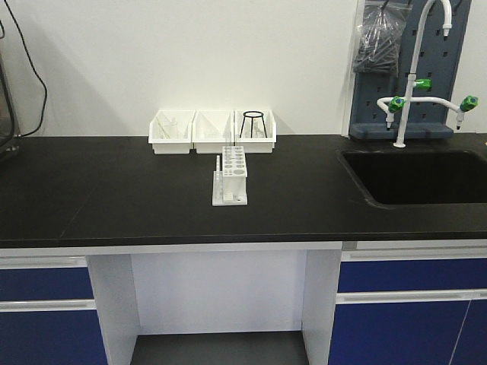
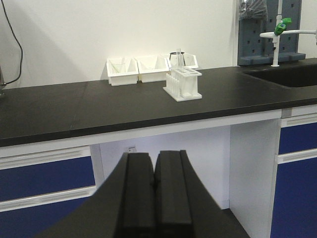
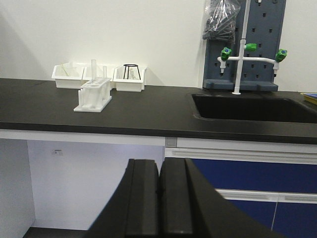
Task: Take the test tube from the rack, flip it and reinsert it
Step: 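Drive the base toward the white test-tube rack on the bench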
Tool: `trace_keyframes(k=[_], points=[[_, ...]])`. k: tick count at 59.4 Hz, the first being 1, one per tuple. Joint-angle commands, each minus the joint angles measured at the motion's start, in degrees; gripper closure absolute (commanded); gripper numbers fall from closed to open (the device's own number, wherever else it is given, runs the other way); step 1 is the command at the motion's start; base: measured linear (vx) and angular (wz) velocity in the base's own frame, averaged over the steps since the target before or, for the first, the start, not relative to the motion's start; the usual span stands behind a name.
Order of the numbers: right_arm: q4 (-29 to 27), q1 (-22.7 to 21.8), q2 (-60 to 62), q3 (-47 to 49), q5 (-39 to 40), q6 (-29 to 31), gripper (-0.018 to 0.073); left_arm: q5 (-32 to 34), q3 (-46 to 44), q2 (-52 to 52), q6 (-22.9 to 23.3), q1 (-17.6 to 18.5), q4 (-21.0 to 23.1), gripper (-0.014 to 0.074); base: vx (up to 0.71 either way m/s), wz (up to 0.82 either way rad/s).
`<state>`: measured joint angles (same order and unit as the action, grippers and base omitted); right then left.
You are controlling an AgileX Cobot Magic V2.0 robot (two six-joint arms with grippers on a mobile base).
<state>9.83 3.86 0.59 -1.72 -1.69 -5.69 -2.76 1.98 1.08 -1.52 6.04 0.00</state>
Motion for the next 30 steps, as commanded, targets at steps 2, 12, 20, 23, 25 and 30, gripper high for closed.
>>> trace_keyframes(k=[2, 12, 20, 23, 25, 30], points=[[0.3, -0.4, 0.6, -0.1, 4.6, 0.3, 0.057, 4.6, -0.3, 0.4, 0.1, 0.0, 0.0, 0.0602, 0.01, 0.02], [0.3, -0.4, 0.6, -0.1, 4.6, 0.3, 0.057, 4.6, -0.3, 0.4, 0.1, 0.0, 0.0, 0.0602, 0.03, 0.01], [0.3, -0.4, 0.6, -0.1, 4.6, 0.3, 0.057, 4.6, -0.3, 0.4, 0.1, 0.0, 0.0, 0.0602, 0.1, 0.0], [0.3, -0.4, 0.6, -0.1, 4.6, 0.3, 0.057, 4.6, -0.3, 0.4, 0.1, 0.0, 0.0, 0.0602, 0.15, -0.01], [0.3, -0.4, 0.6, -0.1, 4.6, 0.3, 0.057, 4.6, -0.3, 0.4, 0.1, 0.0, 0.0, 0.0602, 0.18, -0.03], [0.3, -0.4, 0.6, -0.1, 4.6, 0.3, 0.057, 4.6, -0.3, 0.4, 0.1, 0.0, 0.0, 0.0602, 0.23, -0.05]])
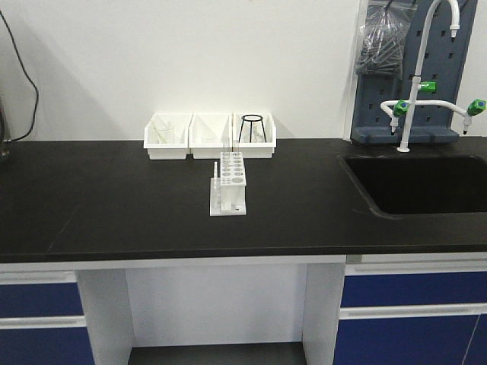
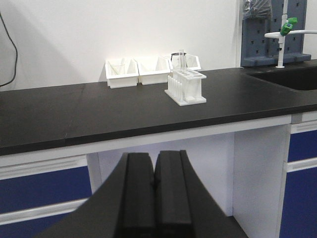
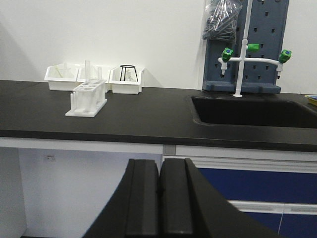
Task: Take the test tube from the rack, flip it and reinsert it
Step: 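Drive the base toward the white test-tube rack on the bench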
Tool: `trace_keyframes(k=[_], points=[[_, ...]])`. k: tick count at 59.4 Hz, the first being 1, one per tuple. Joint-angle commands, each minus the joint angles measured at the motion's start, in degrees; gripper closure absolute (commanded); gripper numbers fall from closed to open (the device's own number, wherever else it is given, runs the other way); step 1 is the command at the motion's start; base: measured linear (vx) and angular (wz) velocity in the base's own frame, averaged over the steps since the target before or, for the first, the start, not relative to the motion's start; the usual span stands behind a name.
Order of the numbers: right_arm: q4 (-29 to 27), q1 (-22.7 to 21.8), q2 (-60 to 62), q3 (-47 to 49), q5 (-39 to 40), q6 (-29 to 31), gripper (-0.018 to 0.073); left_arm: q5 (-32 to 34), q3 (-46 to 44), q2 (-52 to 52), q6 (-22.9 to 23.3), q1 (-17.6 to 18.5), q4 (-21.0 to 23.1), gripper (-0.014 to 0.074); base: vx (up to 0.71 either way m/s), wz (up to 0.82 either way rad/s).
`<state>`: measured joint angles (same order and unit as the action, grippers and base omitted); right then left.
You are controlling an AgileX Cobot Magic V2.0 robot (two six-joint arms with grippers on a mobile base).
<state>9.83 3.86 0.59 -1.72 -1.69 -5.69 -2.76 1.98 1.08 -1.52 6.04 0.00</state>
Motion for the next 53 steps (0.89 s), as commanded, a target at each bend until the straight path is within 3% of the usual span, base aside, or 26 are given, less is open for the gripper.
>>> trace_keyframes(k=[1, 53], points=[[0.3, -0.4, 0.6, -0.1, 4.6, 0.3, 0.057, 4.6, -0.3, 0.4, 0.1, 0.0, 0.0, 0.0602, 0.26, -0.08], [0.3, -0.4, 0.6, -0.1, 4.6, 0.4, 0.057, 4.6, -0.3, 0.4, 0.1, 0.0, 0.0, 0.0602, 0.38, 0.05]])
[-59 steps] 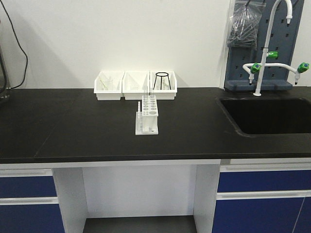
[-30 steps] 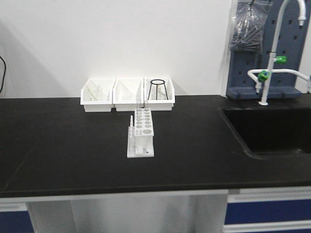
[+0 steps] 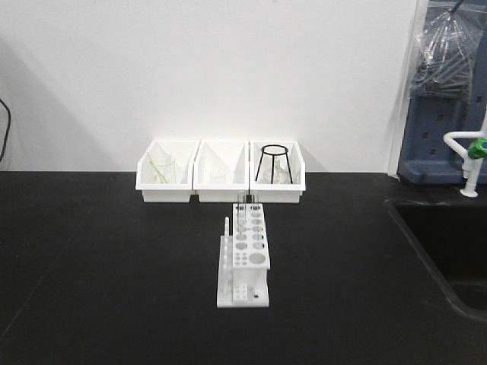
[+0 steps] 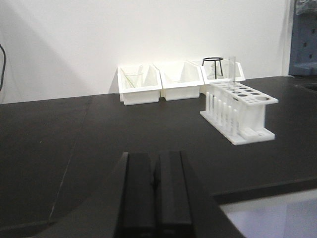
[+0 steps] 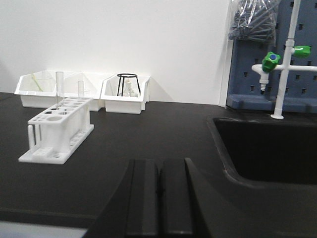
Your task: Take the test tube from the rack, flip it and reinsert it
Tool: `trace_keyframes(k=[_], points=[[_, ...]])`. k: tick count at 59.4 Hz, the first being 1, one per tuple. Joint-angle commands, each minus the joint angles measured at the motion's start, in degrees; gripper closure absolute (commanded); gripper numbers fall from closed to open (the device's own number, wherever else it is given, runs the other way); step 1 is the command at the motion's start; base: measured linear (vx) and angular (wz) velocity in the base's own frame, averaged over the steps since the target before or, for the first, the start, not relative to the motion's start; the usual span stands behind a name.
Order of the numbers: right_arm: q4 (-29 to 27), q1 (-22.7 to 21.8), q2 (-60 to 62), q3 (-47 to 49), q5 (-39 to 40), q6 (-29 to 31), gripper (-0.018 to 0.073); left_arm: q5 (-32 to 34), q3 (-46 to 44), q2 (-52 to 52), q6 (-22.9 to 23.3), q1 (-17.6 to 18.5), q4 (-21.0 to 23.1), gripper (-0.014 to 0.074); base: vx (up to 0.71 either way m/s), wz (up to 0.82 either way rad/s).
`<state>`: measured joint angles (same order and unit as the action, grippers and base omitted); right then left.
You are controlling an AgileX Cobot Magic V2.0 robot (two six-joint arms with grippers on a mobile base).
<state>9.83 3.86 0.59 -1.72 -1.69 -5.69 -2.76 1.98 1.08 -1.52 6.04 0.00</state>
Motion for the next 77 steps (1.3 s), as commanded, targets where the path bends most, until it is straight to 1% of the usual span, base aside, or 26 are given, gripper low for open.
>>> trace_keyframes(k=[1, 45, 77], points=[[0.3, -0.4, 0.6, -0.1, 4.6, 0.4, 0.057, 4.6, -0.3, 0.4, 0.1, 0.0, 0.0, 0.0602, 0.38, 0.03], [0.3, -0.4, 0.6, -0.1, 4.6, 0.4, 0.057, 4.6, -0.3, 0.4, 0.1, 0.0, 0.0, 0.0602, 0.3, -0.03], [0.3, -0.4, 0.6, -0.1, 4.6, 0.4, 0.057, 4.6, -0.3, 0.4, 0.1, 0.0, 0.0, 0.0602, 0.09, -0.02]])
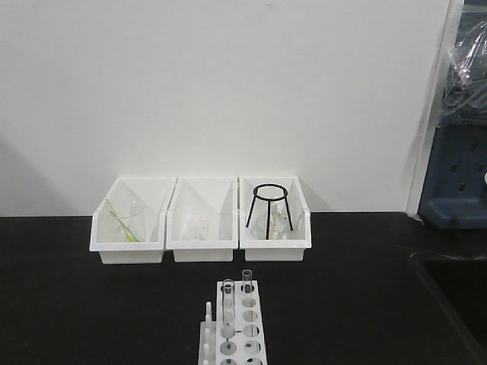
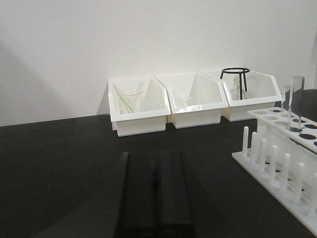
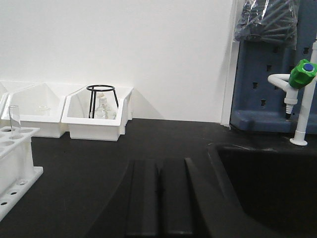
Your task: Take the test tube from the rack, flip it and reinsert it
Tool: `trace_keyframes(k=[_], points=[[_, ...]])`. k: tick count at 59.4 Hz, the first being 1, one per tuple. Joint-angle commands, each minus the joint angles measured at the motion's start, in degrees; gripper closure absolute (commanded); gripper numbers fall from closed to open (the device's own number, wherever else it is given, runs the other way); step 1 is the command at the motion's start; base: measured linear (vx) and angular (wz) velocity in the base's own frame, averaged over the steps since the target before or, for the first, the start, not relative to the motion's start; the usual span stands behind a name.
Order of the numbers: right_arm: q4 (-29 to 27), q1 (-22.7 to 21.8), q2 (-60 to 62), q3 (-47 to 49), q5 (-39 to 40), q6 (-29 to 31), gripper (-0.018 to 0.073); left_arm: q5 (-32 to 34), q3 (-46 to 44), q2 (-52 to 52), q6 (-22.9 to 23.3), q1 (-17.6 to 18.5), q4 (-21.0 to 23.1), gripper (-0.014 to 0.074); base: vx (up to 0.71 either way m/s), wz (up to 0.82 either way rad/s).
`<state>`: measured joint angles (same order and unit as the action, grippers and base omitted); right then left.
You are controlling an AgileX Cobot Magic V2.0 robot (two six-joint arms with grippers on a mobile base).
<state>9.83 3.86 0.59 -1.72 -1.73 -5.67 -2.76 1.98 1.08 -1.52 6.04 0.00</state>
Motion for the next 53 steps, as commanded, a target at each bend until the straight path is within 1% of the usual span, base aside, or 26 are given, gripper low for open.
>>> trace_keyframes(k=[1, 10, 14, 18, 20, 21, 24, 26, 29, 33, 36, 41, 46, 53], points=[[0.3, -0.4, 0.6, -0.1, 4.7, 0.4, 0.057, 4.6, -0.3, 0.4, 0.1, 0.0, 0.0, 0.0602, 0.0, 0.02], [0.3, -0.4, 0.6, -0.1, 4.7, 0.2, 0.057, 4.6, -0.3, 0.4, 0.1, 0.0, 0.0, 0.0602, 0.0, 0.0], [0.2, -0.4, 0.6, -0.1, 5.9, 0.0, 0.057, 4.6, -0.3, 0.4, 0.1, 0.0, 0.0, 0.0602, 0.0, 0.0], [0.2, -0.4, 0.6, 0.5, 11.1, 0.0, 0.057, 4.6, -0.3, 0.4, 0.1, 0.0, 0.0, 0.0602, 0.0, 0.0], [-0.1, -0.4, 0.6, 1.0, 15.1, -0.3, 0.057, 4.6, -0.3, 0.4, 0.1, 0.0, 0.0, 0.0602, 0.0, 0.0], [-0.4, -0.4, 0.6, 1.6, 17.5, -0.9, 0.057, 4.6, -0.3, 0.4, 0.1, 0.0, 0.0, 0.0602, 0.0, 0.0], [-0.8, -0.4, 0.6, 4.0, 21.5, -2.2, 0.057, 4.6, -0.3, 0.4, 0.1, 0.0, 0.0, 0.0602, 0.0, 0.0], [-0.8, -0.4, 0.4, 6.8, 21.6, -2.5, 0.057, 4.6, -0.3, 0.4, 0.1, 0.0, 0.0, 0.0602, 0.0, 0.0], [-1.1, -0.4, -0.6, 11.4, 19.8, -2.5, 0.057, 4.6, -0.3, 0.4, 0.1, 0.0, 0.0, 0.0602, 0.0, 0.0], [-2.4, -0.4, -4.3, 20.5, 17.5, -2.3, 0.057, 4.6, -0.3, 0.4, 0.1, 0.0, 0.0, 0.0602, 0.0, 0.0], [-2.3, -0.4, -9.8, 27.9, 15.9, -1.1, 0.057, 4.6, -0.3, 0.4, 0.1, 0.0, 0.0, 0.0602, 0.0, 0.0], [-2.1, -0.4, -19.8, 37.5, 14.5, 0.4, 0.057, 4.6, -0.3, 0.4, 0.1, 0.0, 0.0, 0.0602, 0.0, 0.0], [-2.0, -0.4, -28.4, 44.0, 13.4, 0.5, 0.057, 4.6, -0.3, 0.4, 0.1, 0.0, 0.0, 0.0602, 0.0, 0.0], [-2.1, -0.4, -38.2, 49.7, 13.6, 0.2, 0.057, 4.6, -0.3, 0.4, 0.1, 0.0, 0.0, 0.0602, 0.0, 0.0]])
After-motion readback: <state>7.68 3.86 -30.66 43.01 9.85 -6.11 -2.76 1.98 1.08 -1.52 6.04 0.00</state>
